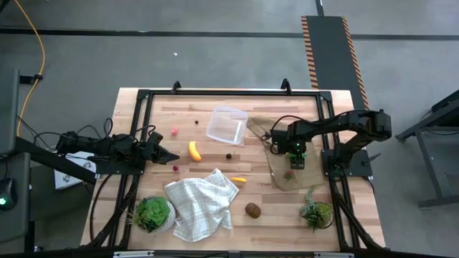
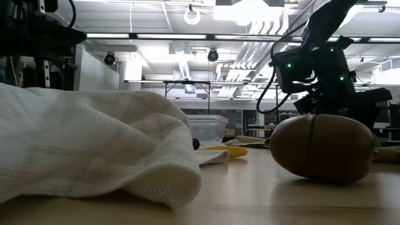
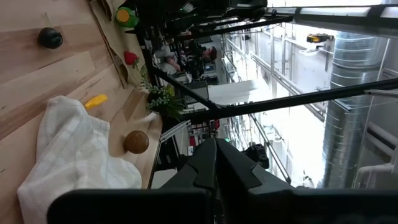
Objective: Pick and placing Produce into tupperware
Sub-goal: Put the green corn into the transparent bin
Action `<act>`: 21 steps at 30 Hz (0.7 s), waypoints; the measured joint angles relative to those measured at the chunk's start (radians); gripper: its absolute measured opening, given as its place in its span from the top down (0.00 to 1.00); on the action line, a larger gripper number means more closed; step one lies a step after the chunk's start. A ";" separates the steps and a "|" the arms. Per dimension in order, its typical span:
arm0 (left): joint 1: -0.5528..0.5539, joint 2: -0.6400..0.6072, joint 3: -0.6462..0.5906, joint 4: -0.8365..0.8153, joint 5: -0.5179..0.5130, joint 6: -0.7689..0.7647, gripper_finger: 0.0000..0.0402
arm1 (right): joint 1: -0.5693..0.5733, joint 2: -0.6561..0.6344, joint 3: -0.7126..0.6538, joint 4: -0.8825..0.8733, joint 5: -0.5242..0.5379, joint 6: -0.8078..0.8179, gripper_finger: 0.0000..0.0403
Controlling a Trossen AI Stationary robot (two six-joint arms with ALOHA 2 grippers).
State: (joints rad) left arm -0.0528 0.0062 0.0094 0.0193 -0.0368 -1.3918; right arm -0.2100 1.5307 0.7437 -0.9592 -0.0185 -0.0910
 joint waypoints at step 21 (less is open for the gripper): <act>0.000 0.000 0.000 0.000 0.001 0.000 1.00 | 0.000 -0.001 0.002 0.000 -0.001 0.000 0.52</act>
State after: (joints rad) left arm -0.0527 0.0063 0.0097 0.0196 -0.0356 -1.3918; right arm -0.2100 1.5299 0.7452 -0.9596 -0.0190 -0.0906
